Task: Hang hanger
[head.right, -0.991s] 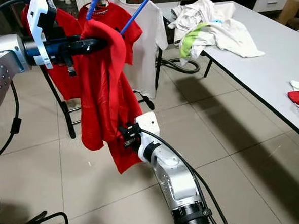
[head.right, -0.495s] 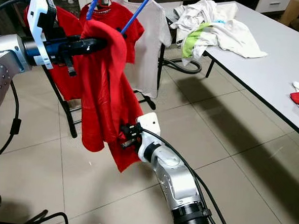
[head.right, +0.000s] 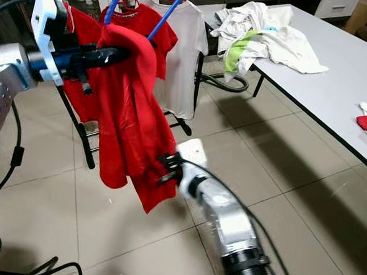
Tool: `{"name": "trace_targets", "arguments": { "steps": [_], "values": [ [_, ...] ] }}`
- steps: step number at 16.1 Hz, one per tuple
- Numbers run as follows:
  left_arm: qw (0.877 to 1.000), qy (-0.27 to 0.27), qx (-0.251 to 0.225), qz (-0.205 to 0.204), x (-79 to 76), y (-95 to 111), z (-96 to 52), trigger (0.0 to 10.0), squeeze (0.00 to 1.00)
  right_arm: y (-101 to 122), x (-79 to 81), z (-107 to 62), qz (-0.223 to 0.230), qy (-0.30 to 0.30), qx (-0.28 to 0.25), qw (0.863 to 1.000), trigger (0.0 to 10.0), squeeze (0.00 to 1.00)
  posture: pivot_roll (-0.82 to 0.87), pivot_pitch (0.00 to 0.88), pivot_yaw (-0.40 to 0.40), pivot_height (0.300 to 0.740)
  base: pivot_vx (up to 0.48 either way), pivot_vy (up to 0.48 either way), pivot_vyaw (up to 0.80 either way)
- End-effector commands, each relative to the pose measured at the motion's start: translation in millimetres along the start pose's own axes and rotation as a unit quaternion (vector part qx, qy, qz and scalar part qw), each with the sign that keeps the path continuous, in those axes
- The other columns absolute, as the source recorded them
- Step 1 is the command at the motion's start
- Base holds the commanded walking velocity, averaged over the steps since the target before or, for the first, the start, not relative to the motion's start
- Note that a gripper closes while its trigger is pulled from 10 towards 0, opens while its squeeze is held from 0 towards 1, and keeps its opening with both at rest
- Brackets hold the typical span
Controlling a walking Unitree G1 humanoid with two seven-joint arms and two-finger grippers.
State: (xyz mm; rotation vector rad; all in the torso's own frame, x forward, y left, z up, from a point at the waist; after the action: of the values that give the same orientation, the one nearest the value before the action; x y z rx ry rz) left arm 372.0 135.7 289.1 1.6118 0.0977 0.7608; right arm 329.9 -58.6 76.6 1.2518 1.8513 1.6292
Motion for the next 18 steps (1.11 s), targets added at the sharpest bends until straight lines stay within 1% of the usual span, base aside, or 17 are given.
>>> {"name": "trace_targets", "arguments": {
  "steps": [1,2,3,4,5,6,8,9,10,11,12,13,14,15,16,18],
  "values": [
    [1.000,0.008,-0.014,0.027,4.2,12,-6.6,0.0,0.00,10,-14.5,-2.4,-0.013,-0.027,-0.013,0.999,0.0,0.00,0.06,0.000,0.014,0.740,0.000,0.000,0.00],
    [0.999,0.009,-0.017,0.027,2.7,10,-8.6,0.0,0.00,24,-41.1,-11.2,-0.019,-0.075,-0.030,0.997,0.0,0.00,0.05,0.000,0.012,0.740,0.000,0.000,0.00],
    [0.999,0.012,-0.020,0.026,2.4,9,-8.6,0.0,0.00,31,-50.2,-15.2,-0.018,-0.089,-0.040,0.995,0.0,0.00,0.04,0.000,0.011,0.740,0.000,0.000,0.00],
    [0.999,0.013,-0.022,0.026,2.3,9,-8.6,0.0,0.00,35,-53.3,-16.9,-0.018,-0.095,-0.047,0.994,0.0,0.00,0.04,0.000,0.011,0.740,0.000,0.000,0.00],
    [0.999,0.015,-0.023,0.025,1.7,7,-9.0,0.0,0.00,44,-59.1,-20.0,-0.016,-0.109,-0.063,0.992,0.0,0.00,0.04,0.000,0.012,0.740,0.000,0.000,0.00],
    [0.999,0.012,-0.020,0.025,-1.7,3,-9.5,0.0,0.00,54,-62.9,-22.5,-0.004,-0.120,-0.089,0.989,0.0,0.00,0.03,0.000,0.013,0.740,0.000,0.000,0.00],
    [1.000,-0.001,-0.010,0.027,-11.3,-7,-10.3,0.0,0.00,68,-65.7,-25.9,0.018,-0.131,-0.124,0.983,0.0,0.00,0.03,0.000,0.015,0.740,0.000,0.000,0.00],
    [1.000,0.001,-0.009,0.025,-13.5,-10,-10.3,0.0,0.00,71,-65.2,-27.3,0.022,-0.131,-0.132,0.982,0.0,0.00,0.03,0.000,0.012,0.740,0.000,0.000,0.00],
    [1.000,0.008,-0.010,0.021,-13.0,-12,-10.6,0.0,0.00,68,-61.5,-27.8,0.019,-0.121,-0.123,0.985,0.0,0.00,0.03,0.000,0.014,0.740,0.000,0.000,0.00],
    [1.000,0.009,-0.008,0.021,-13.2,-13,-11.0,0.0,0.00,62,-56.8,-28.3,0.008,-0.107,-0.106,0.989,7.1,0.00,0.03,0.000,0.015,0.740,0.000,0.000,0.00],
    [1.000,0.013,-0.007,0.020,-13.3,-14,-11.0,0.0,0.00,52,-46.7,-29.1,-0.001,-0.072,-0.079,0.994,10.0,0.00,0.03,0.000,0.017,0.740,0.000,0.000,0.00],
    [1.000,0.017,-0.005,0.019,-13.3,-15,-10.7,0.0,0.00,40,-32.0,-31.8,-0.007,-0.023,-0.047,0.999,10.0,0.91,0.03,0.000,0.017,0.740,0.000,0.000,0.00],
    [1.000,0.023,-0.004,0.017,-13.4,-17,-9.4,0.0,0.00,26,-19.9,-35.8,-0.004,0.010,-0.010,1.000,10.0,1.00,0.03,0.000,0.020,0.740,0.000,0.000,0.00],
    [0.999,0.030,-0.004,0.017,-12.8,-18,-8.1,0.0,0.00,16,-12.5,-38.9,0.009,0.028,0.016,0.999,10.0,1.00,0.03,0.000,0.021,0.740,0.000,0.000,0.00],
    [0.999,0.034,-0.005,0.016,-12.8,-19,-7.0,0.0,0.00,11,-9.9,-40.4,0.020,0.032,0.027,0.999,10.0,1.00,0.02,0.000,0.023,0.740,0.000,0.000,0.00],
    [0.999,0.041,-0.004,0.009,-15.9,-22,-2.0,0.0,0.00,-3,-4.7,-42.9,0.063,0.038,0.052,0.996,10.0,1.00,0.02,0.000,0.025,0.740,0.000,0.000,0.00]
  ]
}}
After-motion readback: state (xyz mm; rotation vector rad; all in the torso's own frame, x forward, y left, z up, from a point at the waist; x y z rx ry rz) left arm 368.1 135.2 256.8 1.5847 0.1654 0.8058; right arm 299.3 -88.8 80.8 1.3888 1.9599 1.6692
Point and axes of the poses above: a point about 5 cm out from each wrist's last joint towards the gripper, its own z axis pointing out of the wrist towards the gripper, its own y axis along the axis of the wrist's last joint, x = y × z, the point moved 5 cm from there along z, pointing out of the wrist towards the gripper, and after that the axes turned 11 degrees about z, right-handed, at the moved point
